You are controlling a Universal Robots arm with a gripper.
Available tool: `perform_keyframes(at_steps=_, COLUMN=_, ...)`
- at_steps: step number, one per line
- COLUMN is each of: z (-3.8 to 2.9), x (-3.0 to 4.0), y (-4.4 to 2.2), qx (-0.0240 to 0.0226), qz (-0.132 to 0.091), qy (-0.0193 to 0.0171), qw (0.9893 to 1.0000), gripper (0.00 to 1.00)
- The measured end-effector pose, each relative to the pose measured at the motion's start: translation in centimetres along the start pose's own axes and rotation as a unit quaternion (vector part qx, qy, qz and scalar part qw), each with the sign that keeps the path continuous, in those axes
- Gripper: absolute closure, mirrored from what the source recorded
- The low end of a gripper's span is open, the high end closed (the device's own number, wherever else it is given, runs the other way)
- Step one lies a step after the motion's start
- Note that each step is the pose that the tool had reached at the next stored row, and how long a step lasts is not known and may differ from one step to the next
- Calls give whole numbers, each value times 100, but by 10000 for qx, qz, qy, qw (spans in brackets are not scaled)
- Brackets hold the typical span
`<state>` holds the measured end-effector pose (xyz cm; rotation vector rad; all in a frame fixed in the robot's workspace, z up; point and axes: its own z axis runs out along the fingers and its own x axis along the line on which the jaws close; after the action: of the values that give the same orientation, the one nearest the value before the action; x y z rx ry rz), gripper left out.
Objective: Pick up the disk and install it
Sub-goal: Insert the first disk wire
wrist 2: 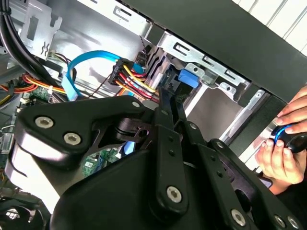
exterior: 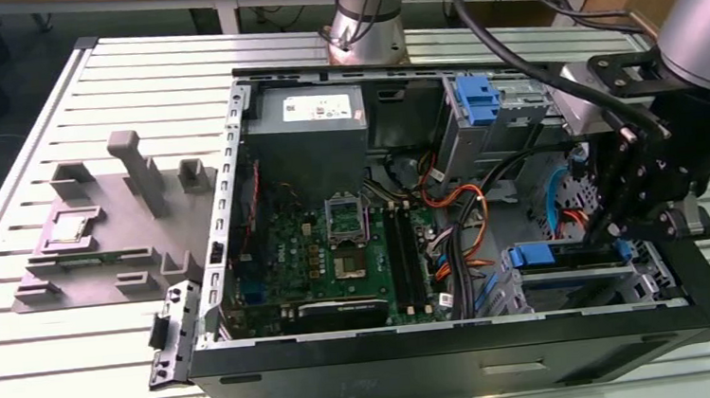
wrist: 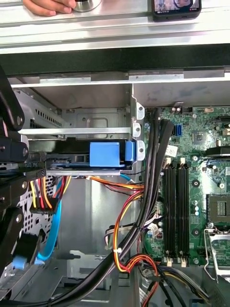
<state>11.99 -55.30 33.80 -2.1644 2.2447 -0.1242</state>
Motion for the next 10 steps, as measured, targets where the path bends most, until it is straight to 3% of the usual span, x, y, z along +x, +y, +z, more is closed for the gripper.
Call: perform_keyframes(at_steps=10, z=46, x=9, y=3, qx=-2, qz=11, qy=-41, qw=10000, gripper=83)
